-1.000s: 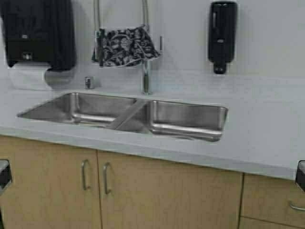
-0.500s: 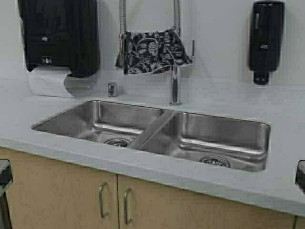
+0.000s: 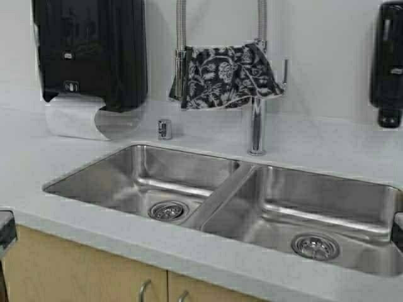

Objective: Get the cloth and wipe up the spill under the wine glass

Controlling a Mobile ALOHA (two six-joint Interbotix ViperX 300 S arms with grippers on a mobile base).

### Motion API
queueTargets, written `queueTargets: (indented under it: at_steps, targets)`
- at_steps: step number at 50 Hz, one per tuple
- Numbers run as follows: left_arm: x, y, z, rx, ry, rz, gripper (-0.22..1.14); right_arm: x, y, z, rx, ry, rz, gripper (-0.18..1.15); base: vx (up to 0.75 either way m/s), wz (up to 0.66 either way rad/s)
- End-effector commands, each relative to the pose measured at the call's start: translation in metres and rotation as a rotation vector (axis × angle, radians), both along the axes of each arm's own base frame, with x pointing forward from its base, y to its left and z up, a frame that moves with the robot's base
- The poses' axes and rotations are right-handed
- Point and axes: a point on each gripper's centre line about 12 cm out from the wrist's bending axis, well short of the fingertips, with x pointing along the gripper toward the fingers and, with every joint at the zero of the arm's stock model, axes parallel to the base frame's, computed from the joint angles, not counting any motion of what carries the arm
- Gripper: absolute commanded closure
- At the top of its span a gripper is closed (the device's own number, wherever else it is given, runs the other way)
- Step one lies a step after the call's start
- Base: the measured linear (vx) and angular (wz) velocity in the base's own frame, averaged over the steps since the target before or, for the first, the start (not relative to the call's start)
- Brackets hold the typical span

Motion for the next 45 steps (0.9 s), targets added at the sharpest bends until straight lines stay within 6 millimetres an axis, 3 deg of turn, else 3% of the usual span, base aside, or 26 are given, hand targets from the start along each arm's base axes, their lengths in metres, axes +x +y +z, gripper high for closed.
queueTargets:
  at_steps: [1, 10, 25, 45]
  targets:
    - [-0.004, 0.000, 0.006, 0.001, -0.026, 0.000, 0.89, 0.019, 0.027, 0.001, -0.012, 0.027, 0.063, 0.92, 0.23, 0.06]
    - [-0.006, 0.000, 0.008, 0.000, -0.041, 0.000, 0.89, 0.042, 0.051, -0.038, -0.039, 0.096, 0.105, 0.92, 0.22, 0.05]
    - [-0.007, 0.000, 0.009, 0.000, -0.045, 0.000, 0.89, 0.062, 0.078, -0.094, -0.015, 0.102, 0.169, 0.88, 0.19, 0.05]
    - [-0.009, 0.000, 0.009, -0.002, -0.054, 0.000, 0.89, 0.090, 0.101, -0.156, 0.034, 0.169, 0.184, 0.49, 0.13, 0.03]
